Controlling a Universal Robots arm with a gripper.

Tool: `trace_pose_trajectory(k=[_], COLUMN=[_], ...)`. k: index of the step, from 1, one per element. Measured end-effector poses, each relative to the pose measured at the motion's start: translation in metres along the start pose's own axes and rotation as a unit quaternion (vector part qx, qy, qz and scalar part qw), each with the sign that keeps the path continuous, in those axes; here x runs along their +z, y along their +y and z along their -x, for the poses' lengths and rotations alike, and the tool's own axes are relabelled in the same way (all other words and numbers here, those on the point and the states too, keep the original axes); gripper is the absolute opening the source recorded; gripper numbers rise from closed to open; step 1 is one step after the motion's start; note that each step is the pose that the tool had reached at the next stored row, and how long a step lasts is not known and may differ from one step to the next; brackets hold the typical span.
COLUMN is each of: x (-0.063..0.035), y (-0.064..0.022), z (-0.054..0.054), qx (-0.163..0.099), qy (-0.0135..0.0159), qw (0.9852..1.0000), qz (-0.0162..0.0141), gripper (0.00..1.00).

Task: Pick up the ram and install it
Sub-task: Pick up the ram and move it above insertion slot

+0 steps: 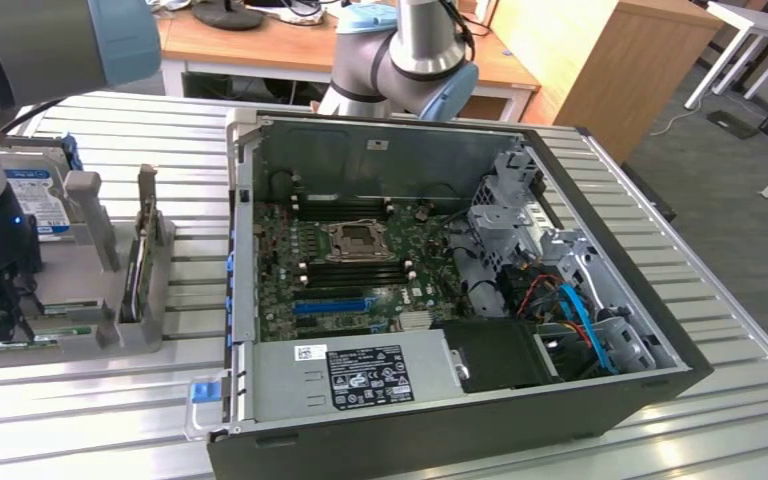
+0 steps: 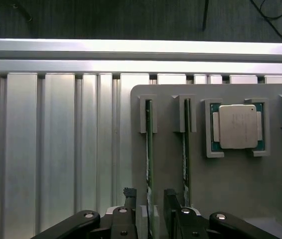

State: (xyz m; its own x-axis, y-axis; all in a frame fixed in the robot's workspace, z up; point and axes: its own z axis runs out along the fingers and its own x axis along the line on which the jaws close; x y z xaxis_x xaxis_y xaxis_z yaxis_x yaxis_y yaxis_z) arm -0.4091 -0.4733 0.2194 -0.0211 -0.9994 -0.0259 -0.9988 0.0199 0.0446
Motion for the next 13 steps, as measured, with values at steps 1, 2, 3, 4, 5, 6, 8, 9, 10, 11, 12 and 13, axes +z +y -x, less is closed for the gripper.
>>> trace_pose_trajectory(k=[1, 2, 3, 4, 5, 6, 8, 9, 10, 11, 12, 13], x=[0.0000, 0.0002, 0.0003, 0.0003, 0.0003, 0.0004, 0.0030, 0.0048, 0.0066, 0.0083, 0.0100, 0.0116], y=[-0.0001, -0.0002, -0.0003, -0.0003, -0.0002, -0.0003, -0.0004, -0.0005, -0.0006, -0.0006, -0.0007, -0.0008], z=[0.000, 0.000, 0.000, 0.000, 0.000, 0.000, 0.000, 0.000, 0.000, 0.000, 0.000, 0.000], qx=[0.000, 0.000, 0.000, 0.000, 0.000, 0.000, 0.000, 0.000, 0.000, 0.000, 0.000, 0.000], qy=[0.0000, -0.0002, -0.0003, -0.0003, -0.0003, -0.0003, -0.0003, -0.0003, -0.0004, -0.0003, -0.0003, -0.0003], qw=[1.0000, 1.0000, 1.0000, 1.0000, 1.0000, 1.0000, 1.0000, 1.0000, 1.0000, 1.0000, 1.0000, 1.0000], qz=[0.0001, 0.0001, 0.0001, 0.0001, 0.0001, 0.0001, 0.0001, 0.0001, 0.0000, 0.0001, 0.0001, 0.0001], gripper=[0.36, 0.36, 0.36, 0.36, 0.36, 0.36, 0.36, 0.36, 0.36, 0.36, 0.36, 0.36])
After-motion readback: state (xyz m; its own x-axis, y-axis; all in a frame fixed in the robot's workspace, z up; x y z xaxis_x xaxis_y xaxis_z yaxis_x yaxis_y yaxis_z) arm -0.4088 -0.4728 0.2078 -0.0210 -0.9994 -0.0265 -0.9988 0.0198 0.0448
